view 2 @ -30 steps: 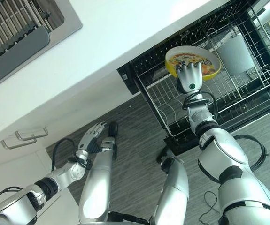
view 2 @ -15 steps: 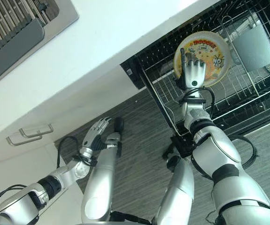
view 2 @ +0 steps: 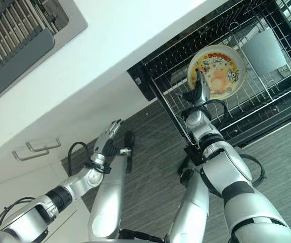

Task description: Place the dishes in the dishwasher.

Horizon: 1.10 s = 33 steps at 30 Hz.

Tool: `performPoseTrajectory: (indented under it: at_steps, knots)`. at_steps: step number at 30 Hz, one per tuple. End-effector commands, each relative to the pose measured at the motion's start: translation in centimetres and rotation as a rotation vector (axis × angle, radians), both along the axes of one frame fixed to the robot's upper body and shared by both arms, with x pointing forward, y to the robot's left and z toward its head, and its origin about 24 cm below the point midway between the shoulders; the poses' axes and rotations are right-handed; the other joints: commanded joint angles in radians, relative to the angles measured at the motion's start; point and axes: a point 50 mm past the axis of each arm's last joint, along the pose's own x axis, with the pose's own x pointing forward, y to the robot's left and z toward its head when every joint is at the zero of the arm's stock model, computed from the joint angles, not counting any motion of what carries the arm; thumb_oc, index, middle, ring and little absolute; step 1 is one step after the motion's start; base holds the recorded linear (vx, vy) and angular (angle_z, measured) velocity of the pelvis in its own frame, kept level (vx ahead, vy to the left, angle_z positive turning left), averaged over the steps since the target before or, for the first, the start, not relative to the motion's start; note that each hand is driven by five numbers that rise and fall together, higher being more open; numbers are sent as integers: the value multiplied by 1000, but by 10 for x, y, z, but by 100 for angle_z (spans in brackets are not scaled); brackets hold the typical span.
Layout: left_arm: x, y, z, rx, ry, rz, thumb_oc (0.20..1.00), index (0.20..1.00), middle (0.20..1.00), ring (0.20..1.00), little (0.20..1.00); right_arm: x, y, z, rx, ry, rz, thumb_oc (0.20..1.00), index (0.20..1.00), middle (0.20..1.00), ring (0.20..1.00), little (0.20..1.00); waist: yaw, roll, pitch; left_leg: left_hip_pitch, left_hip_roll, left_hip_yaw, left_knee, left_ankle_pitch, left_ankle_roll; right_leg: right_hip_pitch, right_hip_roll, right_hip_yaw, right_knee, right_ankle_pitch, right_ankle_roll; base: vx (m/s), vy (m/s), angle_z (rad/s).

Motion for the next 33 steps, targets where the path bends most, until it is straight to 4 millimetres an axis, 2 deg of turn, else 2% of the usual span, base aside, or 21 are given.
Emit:
performPoseTrajectory:
  at_steps: [1,3,5,6,10,11,15,18,19,21,24,25,27,29,30,33]
  knots:
    - [-5,0,-12,-27,44,41,1000,1000,1000,1000,1000,-5,10,18,77,-202,65,1000,1000,1000,1000,1000,0,31,-9,93,-38,43,-88,-11,75,110,87,19,-37,22,-9,-34,104,-20]
    - [-8,5,-19,-15,75,69,1000,1000,1000,1000,1000,-7,19,27,158,-274,123,1000,1000,1000,1000,1000,-14,23,-9,145,-33,57,-108,-6,68,153,85,27,-60,25,-5,5,70,-19]
    - [-12,12,-27,-6,105,96,1000,1000,1000,1000,1000,-13,25,30,146,-326,141,1000,1000,1000,1000,1000,-31,13,-9,217,-28,77,-142,0,63,213,83,34,-92,28,-2,-7,69,-7]
    - [-13,15,-30,-5,109,110,1000,1000,1000,1000,1000,-15,27,35,137,-358,160,1000,1000,1000,1000,1000,-38,11,-9,235,-23,91,-163,29,69,230,84,24,-119,55,-11,-29,52,-7]
    - [-20,25,-41,10,151,144,1000,1000,1000,1000,1000,-25,40,35,109,-404,229,1000,1000,1000,1000,1000,-61,-3,-9,357,-20,114,-194,29,66,341,76,29,-161,61,-6,44,12,-8]
    - [-24,32,-49,14,189,177,1000,1000,1000,1000,1000,-34,44,32,149,-429,251,1000,1000,1000,1000,1000,-80,-17,-9,436,-12,129,-205,24,61,423,77,33,-195,65,-6,120,-38,-7]
    - [-35,42,-63,15,259,233,1000,1000,1000,1000,1000,-47,48,18,189,-405,273,1000,1000,1000,1000,1000,-110,-40,-49,506,5,151,-215,16,55,494,85,41,-236,71,-8,114,-32,-12]
    - [-49,54,-80,-4,390,306,1000,1000,1000,1000,1000,-58,41,-7,243,-297,241,1000,1000,1000,1000,1000,-143,-63,-94,561,23,172,-225,5,48,550,93,57,-272,74,-9,170,-43,-12]
    - [-56,58,-88,-26,446,330,1000,1000,1000,1000,1000,-60,33,-18,259,-249,213,1000,1000,1000,1000,1000,-152,-71,-108,579,27,178,-231,3,46,570,97,61,-287,76,-9,211,-70,-18]
    - [-82,65,-110,-127,612,390,1000,1000,1000,1000,1000,-79,-6,-57,180,-148,73,1000,1000,1000,1000,1000,-176,-88,-152,624,43,198,-248,1,43,611,108,71,-318,77,-4,227,-95,-30]
    - [-104,72,-124,-189,729,423,1000,1000,1000,1000,1000,-102,-47,-79,123,-100,-58,1000,1000,1000,1000,1000,-197,-100,-182,659,56,218,-271,2,41,640,119,77,-347,80,1,136,-71,-18]
    - [-115,76,-131,-227,792,436,1000,1000,1000,1000,1000,-115,-67,-85,102,-99,-136,1000,1000,1000,1000,1000,-207,-104,-195,671,60,223,-280,4,39,649,123,81,-355,81,3,115,-74,-7]
    - [-132,75,-142,-397,939,449,1000,1000,1000,1000,1000,-139,-106,-101,154,-54,-271,1000,1000,1000,1000,1000,-226,-110,-220,693,63,228,-304,7,38,666,133,84,-373,79,7,122,-84,-13]
    - [-141,72,-146,-448,992,422,1000,1000,1000,1000,1000,-157,-125,-122,200,19,-351,1000,1000,1000,1000,1000,-237,-109,-231,703,68,230,-317,12,35,674,139,86,-376,76,6,96,-62,-11]
    - [-151,72,-151,-472,1031,447,1000,1000,1000,1000,1000,-176,-134,-145,256,82,-413,1000,1000,1000,1000,1000,-244,-107,-235,712,72,230,-321,16,33,683,144,85,-375,72,2,124,-63,-1]
    - [-161,79,-157,-515,1079,540,1000,1000,1000,1000,1000,-214,-137,-191,459,175,-520,1000,1000,1000,1000,1000,-250,-103,-244,728,73,230,-320,14,31,700,148,77,-377,69,-5,120,-71,2]
